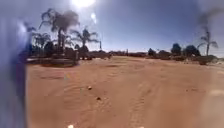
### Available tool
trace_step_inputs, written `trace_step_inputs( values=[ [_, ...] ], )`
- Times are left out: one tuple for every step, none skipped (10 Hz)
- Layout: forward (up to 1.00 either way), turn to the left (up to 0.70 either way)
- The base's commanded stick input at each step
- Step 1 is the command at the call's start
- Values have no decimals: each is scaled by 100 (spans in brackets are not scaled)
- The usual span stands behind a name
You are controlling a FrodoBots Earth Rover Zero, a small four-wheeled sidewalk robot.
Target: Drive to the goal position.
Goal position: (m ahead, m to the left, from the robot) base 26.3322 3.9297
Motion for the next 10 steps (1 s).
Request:
trace_step_inputs(
  values=[
    [70, 0],
    [70, 0],
    [70, 0],
    [70, 0],
    [70, 0],
    [70, -35],
    [70, -35],
    [70, -23],
    [70, -11],
    [70, 0]
  ],
)
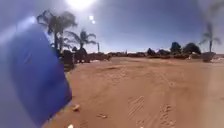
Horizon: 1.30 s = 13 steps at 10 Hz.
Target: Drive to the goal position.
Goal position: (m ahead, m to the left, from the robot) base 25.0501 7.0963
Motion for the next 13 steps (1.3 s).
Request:
trace_step_inputs(
  values=[
    [70, 0],
    [70, 0],
    [70, 0],
    [70, 0],
    [70, 0],
    [70, 0],
    [70, 0],
    [70, 0],
    [70, 0],
    [70, 0],
    [70, 0],
    [70, 0],
    [70, 0]
  ],
)
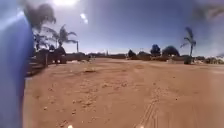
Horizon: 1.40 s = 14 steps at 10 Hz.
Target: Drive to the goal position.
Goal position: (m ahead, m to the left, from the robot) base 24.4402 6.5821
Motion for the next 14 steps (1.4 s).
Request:
trace_step_inputs(
  values=[
    [70, 0],
    [70, 0],
    [70, 0],
    [70, 0],
    [70, 0],
    [70, 0],
    [70, 0],
    [70, 0],
    [70, 0],
    [70, 0],
    [70, 0],
    [70, 0],
    [70, 0],
    [70, 0]
  ],
)
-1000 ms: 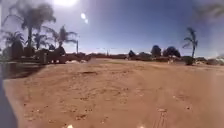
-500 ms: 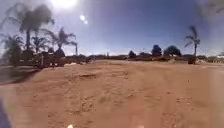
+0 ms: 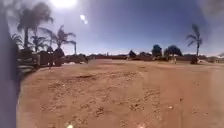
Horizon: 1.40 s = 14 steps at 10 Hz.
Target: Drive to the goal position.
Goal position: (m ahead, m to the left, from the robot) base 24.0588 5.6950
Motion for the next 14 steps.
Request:
trace_step_inputs(
  values=[
    [70, 0],
    [70, 0],
    [70, 0],
    [70, -6],
    [70, -17],
    [70, -35],
    [70, -35],
    [70, 0],
    [70, 0],
    [70, 0],
    [70, 0],
    [70, 0],
    [70, 0],
    [70, 0]
  ],
)
